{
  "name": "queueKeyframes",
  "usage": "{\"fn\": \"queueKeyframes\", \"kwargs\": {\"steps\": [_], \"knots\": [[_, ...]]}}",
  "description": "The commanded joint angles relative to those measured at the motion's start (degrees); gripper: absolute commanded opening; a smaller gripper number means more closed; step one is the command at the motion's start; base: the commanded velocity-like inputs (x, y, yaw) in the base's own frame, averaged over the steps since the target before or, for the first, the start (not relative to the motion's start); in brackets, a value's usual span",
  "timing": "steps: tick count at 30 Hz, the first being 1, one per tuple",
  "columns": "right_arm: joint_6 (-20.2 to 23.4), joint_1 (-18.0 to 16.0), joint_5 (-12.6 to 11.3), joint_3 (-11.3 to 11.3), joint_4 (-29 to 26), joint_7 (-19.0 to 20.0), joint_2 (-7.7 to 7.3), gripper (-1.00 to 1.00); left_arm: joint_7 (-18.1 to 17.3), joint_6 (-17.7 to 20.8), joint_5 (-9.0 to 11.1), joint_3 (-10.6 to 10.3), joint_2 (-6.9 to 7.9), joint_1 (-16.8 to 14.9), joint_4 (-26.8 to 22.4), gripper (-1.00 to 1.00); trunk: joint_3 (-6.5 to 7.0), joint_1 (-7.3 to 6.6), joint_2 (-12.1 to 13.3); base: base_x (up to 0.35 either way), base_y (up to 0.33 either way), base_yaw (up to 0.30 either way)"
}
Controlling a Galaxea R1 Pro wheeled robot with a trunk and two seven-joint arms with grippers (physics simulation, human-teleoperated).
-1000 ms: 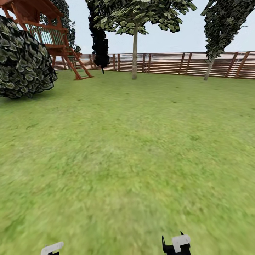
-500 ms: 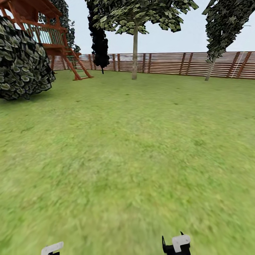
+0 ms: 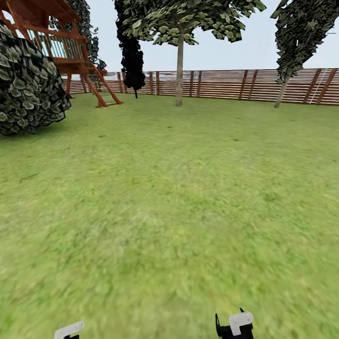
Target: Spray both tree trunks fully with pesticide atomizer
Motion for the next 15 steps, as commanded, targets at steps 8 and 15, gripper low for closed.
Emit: {"fn": "queueKeyframes", "kwargs": {"steps": [8,15], "knots": [[0.0,0.0,0.0,0.0,0.0,0.0,0.0,1.0,0.0,0.0,0.0,0.0,0.0,0.0,0.0,-1.0,0.0,0.0,0.0,0.34,0.0,0.0],[0.0,0.0,0.0,0.0,0.0,0.0,-0.05,1.0,0.0,0.0,0.0,0.0,0.0,0.0,0.0,-1.0,0.0,0.0,0.0,0.34,0.0,0.0]]}}
